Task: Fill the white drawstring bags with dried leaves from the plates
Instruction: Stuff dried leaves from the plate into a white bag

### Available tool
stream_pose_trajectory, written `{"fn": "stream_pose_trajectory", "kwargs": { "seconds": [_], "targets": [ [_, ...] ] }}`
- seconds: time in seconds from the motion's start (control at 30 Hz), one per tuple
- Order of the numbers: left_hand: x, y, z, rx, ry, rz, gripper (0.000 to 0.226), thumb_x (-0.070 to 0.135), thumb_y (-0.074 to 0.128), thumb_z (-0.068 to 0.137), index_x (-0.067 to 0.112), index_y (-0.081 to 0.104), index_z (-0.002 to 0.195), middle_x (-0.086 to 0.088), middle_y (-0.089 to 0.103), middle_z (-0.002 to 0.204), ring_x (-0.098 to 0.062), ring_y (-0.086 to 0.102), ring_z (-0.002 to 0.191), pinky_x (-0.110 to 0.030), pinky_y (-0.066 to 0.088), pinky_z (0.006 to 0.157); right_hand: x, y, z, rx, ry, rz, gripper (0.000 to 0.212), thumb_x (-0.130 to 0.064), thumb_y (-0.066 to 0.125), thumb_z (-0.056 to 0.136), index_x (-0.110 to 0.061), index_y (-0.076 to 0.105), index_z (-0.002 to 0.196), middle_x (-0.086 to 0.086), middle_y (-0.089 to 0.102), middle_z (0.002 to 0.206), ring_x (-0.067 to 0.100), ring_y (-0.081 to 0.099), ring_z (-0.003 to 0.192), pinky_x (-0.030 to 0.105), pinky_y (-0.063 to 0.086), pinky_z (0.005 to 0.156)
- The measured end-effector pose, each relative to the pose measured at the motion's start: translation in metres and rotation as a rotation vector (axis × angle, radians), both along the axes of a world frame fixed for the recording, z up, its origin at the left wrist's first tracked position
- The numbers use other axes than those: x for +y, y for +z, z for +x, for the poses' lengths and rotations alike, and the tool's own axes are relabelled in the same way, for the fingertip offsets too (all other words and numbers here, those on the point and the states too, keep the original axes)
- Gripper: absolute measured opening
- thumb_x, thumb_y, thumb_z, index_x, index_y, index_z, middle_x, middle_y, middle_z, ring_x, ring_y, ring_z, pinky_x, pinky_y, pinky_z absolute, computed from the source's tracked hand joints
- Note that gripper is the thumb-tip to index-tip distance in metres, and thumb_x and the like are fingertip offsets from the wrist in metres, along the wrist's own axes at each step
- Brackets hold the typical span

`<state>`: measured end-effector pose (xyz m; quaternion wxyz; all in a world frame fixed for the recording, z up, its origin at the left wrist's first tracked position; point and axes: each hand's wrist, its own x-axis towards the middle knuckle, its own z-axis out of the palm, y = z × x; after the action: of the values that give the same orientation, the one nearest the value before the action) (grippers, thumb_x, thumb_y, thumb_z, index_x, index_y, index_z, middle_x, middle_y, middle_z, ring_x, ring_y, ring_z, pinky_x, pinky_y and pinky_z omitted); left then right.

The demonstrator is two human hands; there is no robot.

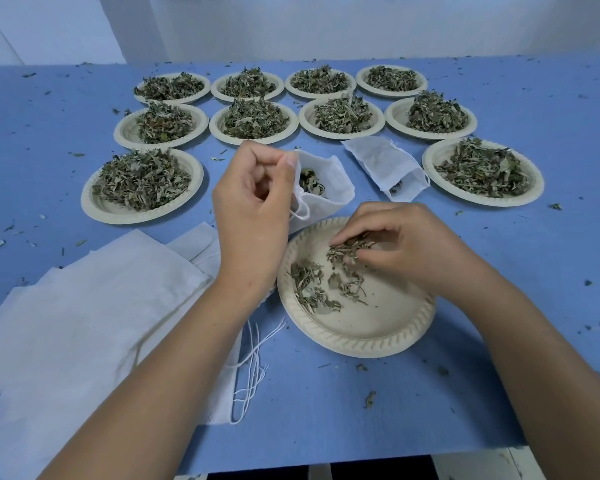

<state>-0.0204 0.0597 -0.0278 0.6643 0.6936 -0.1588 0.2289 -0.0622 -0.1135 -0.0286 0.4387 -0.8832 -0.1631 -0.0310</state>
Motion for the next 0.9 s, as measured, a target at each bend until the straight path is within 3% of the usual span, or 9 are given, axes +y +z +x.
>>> {"fn": "stream_pose_trajectory", "kwargs": {
  "seconds": [0.13,0.3,0.43,0.5,0.57,0.7,0.8,0.9],
  "targets": [
    [0.000,0.000,0.001,0.006,-0.011,0.013,0.021,0.016,0.057,0.097,0.024,0.055,0.078,0.013,0.055,0.053,-0.005,0.051,0.048,-0.026,0.044,0.052,-0.006,0.002,0.001,-0.019,-0.040,0.031,0.030,0.010,0.072,0.075,-0.016,0.077,0.089,-0.005,0.072,0.085,0.023,0.066,0.080,0.043,0.052,0.081],
    [-0.003,-0.003,-0.001,0.020,-0.063,0.039,0.020,0.014,0.059,0.096,0.022,0.057,0.078,0.009,0.055,0.054,-0.009,0.049,0.049,-0.024,0.043,0.050,-0.008,0.010,-0.003,-0.111,0.047,0.493,0.023,-0.005,0.078,0.067,-0.011,0.071,0.089,-0.001,0.072,0.084,0.017,0.066,0.080,0.023,0.056,0.077],
    [-0.007,-0.006,-0.005,0.035,-0.124,0.105,0.019,0.013,0.062,0.094,0.022,0.058,0.078,0.003,0.056,0.054,-0.007,0.050,0.048,-0.031,0.048,0.050,0.002,0.007,-0.005,-0.240,-0.002,0.626,0.024,-0.006,0.076,0.067,-0.010,0.068,0.089,-0.009,0.071,0.084,0.008,0.065,0.081,0.019,0.053,0.077],
    [-0.009,-0.007,-0.007,0.021,-0.161,0.149,0.019,0.016,0.063,0.093,0.025,0.058,0.078,-0.003,0.057,0.054,-0.013,0.053,0.047,-0.036,0.047,0.049,0.007,0.002,-0.004,-0.274,-0.123,0.579,0.026,0.000,0.078,0.069,-0.012,0.066,0.089,-0.008,0.071,0.085,0.014,0.066,0.082,0.026,0.055,0.080],
    [-0.011,-0.008,-0.009,0.009,-0.185,0.173,0.017,0.020,0.064,0.092,0.027,0.059,0.077,-0.008,0.057,0.055,-0.025,0.056,0.050,-0.041,0.048,0.051,0.009,-0.003,-0.004,-0.319,-0.255,0.387,0.033,0.006,0.078,0.072,-0.016,0.063,0.091,-0.008,0.069,0.087,0.021,0.065,0.082,0.033,0.054,0.079],
    [-0.012,-0.009,-0.009,0.021,-0.204,0.206,0.013,0.022,0.063,0.090,0.024,0.060,0.078,-0.008,0.058,0.055,-0.029,0.056,0.052,-0.040,0.047,0.053,0.009,-0.007,-0.002,-0.399,-0.320,0.028,0.033,0.005,0.074,0.070,-0.019,0.060,0.088,-0.001,0.065,0.083,0.015,0.053,0.068,0.031,0.046,0.067],
    [-0.011,-0.010,-0.008,0.027,-0.196,0.215,0.014,0.018,0.063,0.092,0.021,0.060,0.079,-0.005,0.057,0.055,-0.026,0.054,0.051,-0.032,0.044,0.052,0.008,-0.004,-0.001,-0.457,-0.183,0.082,0.026,0.012,0.072,0.071,-0.004,0.061,0.089,0.007,0.061,0.096,0.015,0.056,0.070,0.027,0.050,0.069],
    [-0.011,-0.009,-0.008,0.027,-0.199,0.203,0.015,0.017,0.063,0.092,0.024,0.059,0.078,-0.001,0.057,0.054,-0.023,0.054,0.050,-0.025,0.043,0.051,0.007,-0.004,-0.002,-0.596,-0.143,0.075,0.016,0.013,0.072,0.075,0.001,0.064,0.082,0.011,0.060,0.091,0.016,0.060,0.075,0.028,0.051,0.072]
  ]
}}
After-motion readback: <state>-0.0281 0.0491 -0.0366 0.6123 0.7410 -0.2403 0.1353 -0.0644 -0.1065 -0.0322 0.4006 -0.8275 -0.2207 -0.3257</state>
